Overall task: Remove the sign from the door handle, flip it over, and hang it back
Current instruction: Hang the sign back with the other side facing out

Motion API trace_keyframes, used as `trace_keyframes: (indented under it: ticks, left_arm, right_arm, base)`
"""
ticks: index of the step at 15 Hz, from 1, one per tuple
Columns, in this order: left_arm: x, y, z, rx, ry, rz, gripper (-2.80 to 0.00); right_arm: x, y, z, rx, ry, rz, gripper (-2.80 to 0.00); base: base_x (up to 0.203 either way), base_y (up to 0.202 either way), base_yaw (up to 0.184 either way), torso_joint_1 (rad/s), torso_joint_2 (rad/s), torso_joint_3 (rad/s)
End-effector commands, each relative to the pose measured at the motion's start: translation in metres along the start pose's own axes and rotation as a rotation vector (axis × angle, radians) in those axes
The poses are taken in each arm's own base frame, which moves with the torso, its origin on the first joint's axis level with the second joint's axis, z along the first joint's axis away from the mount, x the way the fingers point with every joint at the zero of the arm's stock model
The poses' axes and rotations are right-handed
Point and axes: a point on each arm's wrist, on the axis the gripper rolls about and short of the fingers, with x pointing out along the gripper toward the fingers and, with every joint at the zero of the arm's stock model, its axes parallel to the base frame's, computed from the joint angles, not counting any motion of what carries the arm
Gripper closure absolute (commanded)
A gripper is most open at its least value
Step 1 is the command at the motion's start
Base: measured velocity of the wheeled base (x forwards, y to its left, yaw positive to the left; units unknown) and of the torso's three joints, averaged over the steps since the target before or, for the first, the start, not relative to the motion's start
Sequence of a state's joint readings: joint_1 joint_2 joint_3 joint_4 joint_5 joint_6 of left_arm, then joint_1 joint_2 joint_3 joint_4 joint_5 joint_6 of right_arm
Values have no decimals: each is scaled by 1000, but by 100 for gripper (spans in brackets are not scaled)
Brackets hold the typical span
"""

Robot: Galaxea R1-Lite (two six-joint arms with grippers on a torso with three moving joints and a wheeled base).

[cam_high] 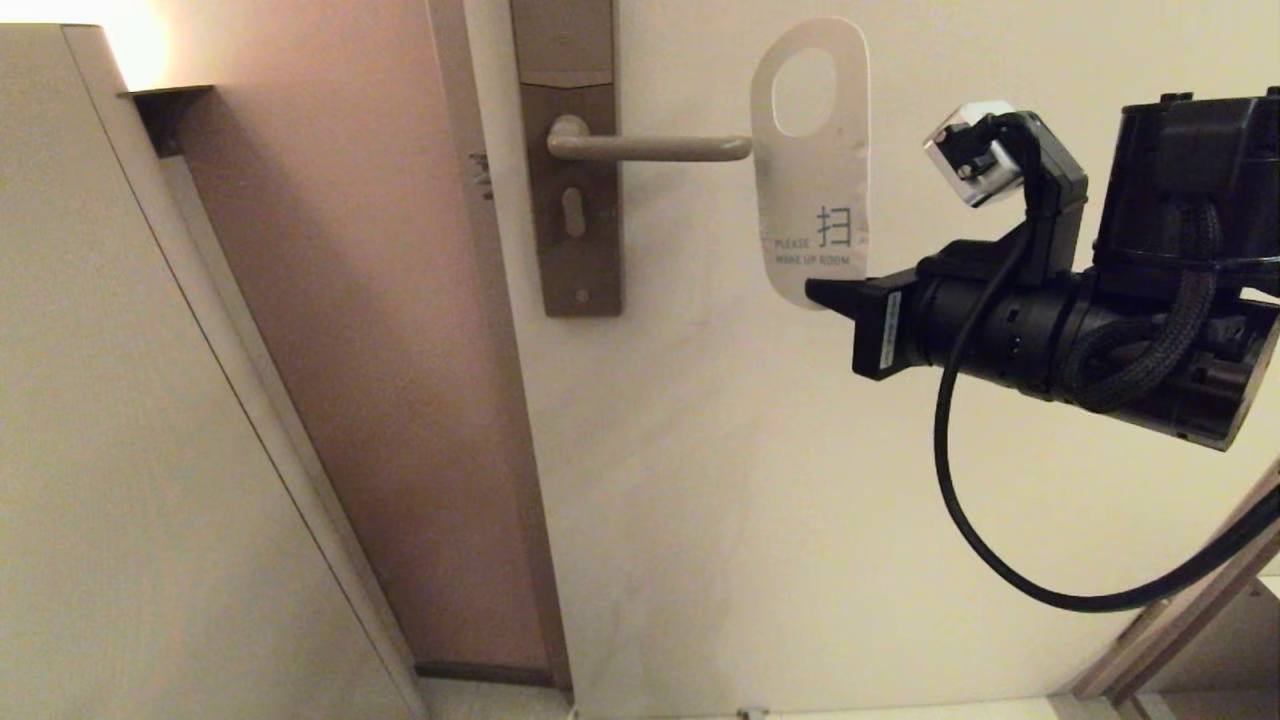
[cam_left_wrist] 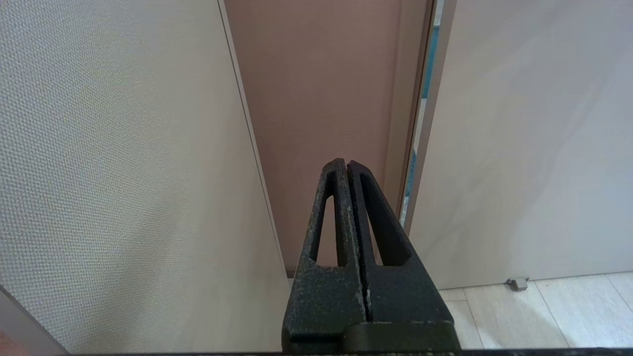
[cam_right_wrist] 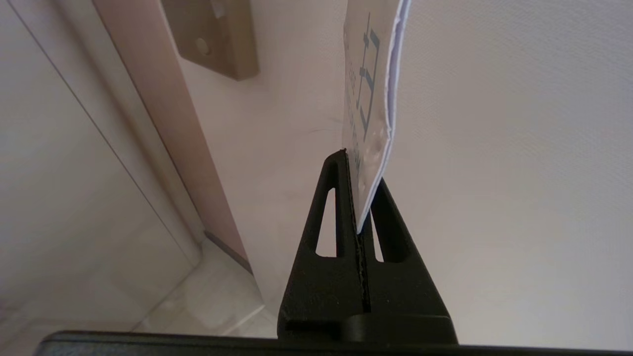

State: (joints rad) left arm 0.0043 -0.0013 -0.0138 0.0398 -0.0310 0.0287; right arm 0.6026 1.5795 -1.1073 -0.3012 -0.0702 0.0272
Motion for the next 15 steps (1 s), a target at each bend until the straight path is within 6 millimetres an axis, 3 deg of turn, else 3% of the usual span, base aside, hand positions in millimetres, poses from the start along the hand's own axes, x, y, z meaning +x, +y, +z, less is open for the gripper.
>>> trace_keyframes:
  ticks: [1, 8, 15]
  left_arm:
    - [0, 0, 0, 0, 1, 1, 0]
    - [0, 0, 0, 0, 1, 1, 0]
    - [0, 0, 0, 0, 1, 1, 0]
  right_arm:
    - [6, 3, -3, -2, 8, 9, 0]
    - [19, 4, -11, -4, 31, 10, 0]
    - [27, 21, -10, -20, 27, 34, 0]
  base:
    - [0, 0, 0, 0, 0, 0]
    - [0, 0, 0, 0, 0, 0]
    - [0, 0, 0, 0, 0, 0]
